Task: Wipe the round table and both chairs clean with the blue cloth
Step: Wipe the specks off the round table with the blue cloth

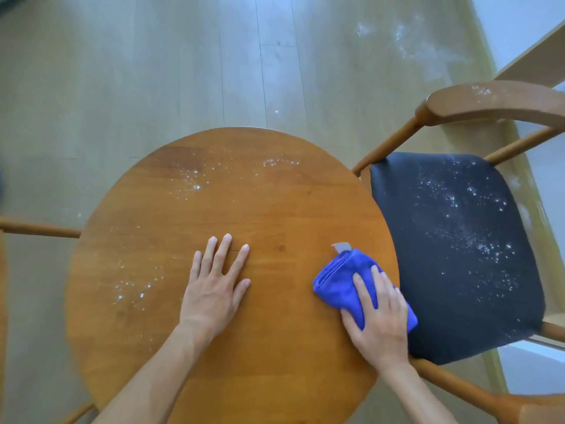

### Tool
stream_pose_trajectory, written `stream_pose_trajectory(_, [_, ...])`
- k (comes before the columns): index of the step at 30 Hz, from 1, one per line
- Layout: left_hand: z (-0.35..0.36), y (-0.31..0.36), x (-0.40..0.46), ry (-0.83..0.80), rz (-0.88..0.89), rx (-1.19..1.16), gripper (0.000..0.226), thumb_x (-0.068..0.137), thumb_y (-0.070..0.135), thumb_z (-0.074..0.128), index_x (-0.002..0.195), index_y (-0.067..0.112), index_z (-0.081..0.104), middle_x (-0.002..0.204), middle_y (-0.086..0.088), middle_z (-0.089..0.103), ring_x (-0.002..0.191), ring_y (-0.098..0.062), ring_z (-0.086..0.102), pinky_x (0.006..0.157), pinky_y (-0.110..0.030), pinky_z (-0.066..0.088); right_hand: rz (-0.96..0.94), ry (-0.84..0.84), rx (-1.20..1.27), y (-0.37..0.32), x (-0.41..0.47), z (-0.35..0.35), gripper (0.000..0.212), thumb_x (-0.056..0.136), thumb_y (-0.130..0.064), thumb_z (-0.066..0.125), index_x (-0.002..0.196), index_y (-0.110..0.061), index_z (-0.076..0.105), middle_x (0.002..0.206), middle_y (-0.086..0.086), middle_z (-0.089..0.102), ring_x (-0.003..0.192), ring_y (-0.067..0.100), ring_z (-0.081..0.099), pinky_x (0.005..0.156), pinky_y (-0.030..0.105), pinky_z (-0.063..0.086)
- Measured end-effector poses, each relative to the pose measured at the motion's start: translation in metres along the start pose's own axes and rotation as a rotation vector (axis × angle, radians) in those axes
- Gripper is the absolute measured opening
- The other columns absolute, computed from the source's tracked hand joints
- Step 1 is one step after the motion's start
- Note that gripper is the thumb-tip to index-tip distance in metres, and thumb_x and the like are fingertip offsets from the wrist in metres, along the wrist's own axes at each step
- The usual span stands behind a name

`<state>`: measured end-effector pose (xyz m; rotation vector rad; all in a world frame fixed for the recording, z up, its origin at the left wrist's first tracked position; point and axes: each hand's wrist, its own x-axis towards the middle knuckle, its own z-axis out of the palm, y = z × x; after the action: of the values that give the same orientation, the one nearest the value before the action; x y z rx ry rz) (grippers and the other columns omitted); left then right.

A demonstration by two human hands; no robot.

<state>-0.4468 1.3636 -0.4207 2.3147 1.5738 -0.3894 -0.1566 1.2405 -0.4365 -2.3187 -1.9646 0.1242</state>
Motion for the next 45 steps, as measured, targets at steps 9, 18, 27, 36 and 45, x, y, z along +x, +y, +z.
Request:
stream_pose_trajectory(9, [-0.012,0.003,-0.002,-0.013,-0.012,-0.039,0.059,0.093,0.048,0.018,0.147,0.027,0.031,0.157,-0.01,0.024,0.144,-0.033,0.021,0.116,-0.05,0.019,0.669,0.031,0.107,-0.121,0.215,0.017,0.07,0.094,-0.052,0.037,0.151,-0.016,0.021,0.155,0.026,0.014,0.14,0.042,0.019,0.109,0.058,0.018])
stream_pose_trajectory(18, [-0.012,0.0,0.001,-0.011,0.012,-0.05,0.055,0.089,0.043,0.032,0.128,0.018,0.061,0.14,-0.016,0.052,0.132,-0.038,0.044,0.104,-0.049,0.025,-0.283,-0.17,0.139,-0.257,0.222,0.036,0.067,0.091,-0.052,0.041,0.15,-0.026,0.025,0.159,0.019,0.01,0.146,0.035,0.012,0.115,0.055,0.009])
stream_pose_trajectory(27, [-0.01,0.0,0.0,0.065,0.017,-0.046,0.058,0.092,0.048,0.026,0.141,0.025,0.046,0.151,-0.011,0.037,0.141,-0.032,0.029,0.107,-0.047,0.023,-0.137,-0.014,0.038,-0.095,0.228,0.01,0.059,0.087,-0.046,0.057,0.14,-0.021,0.049,0.15,0.018,0.036,0.134,0.037,0.04,0.107,0.052,0.033])
stream_pose_trajectory(36, [-0.001,-0.003,0.0,0.166,0.021,-0.031,0.057,0.093,0.048,0.028,0.142,0.026,0.045,0.152,-0.011,0.036,0.142,-0.033,0.03,0.107,-0.049,0.025,0.861,0.02,0.24,-0.17,0.213,0.011,0.065,0.095,-0.043,0.042,0.15,-0.015,0.023,0.156,0.026,0.013,0.142,0.041,0.017,0.111,0.057,0.013])
stream_pose_trajectory(45, [-0.034,-0.003,0.027,0.499,-0.113,-0.41,0.033,0.088,0.025,0.044,0.105,0.011,0.069,0.128,-0.016,0.057,0.122,-0.036,0.053,0.091,-0.049,0.049,0.26,-0.116,0.688,-0.164,0.186,-0.01,0.05,0.097,-0.036,0.031,0.144,-0.024,0.04,0.156,0.0,0.03,0.144,0.013,0.022,0.115,0.028,0.016])
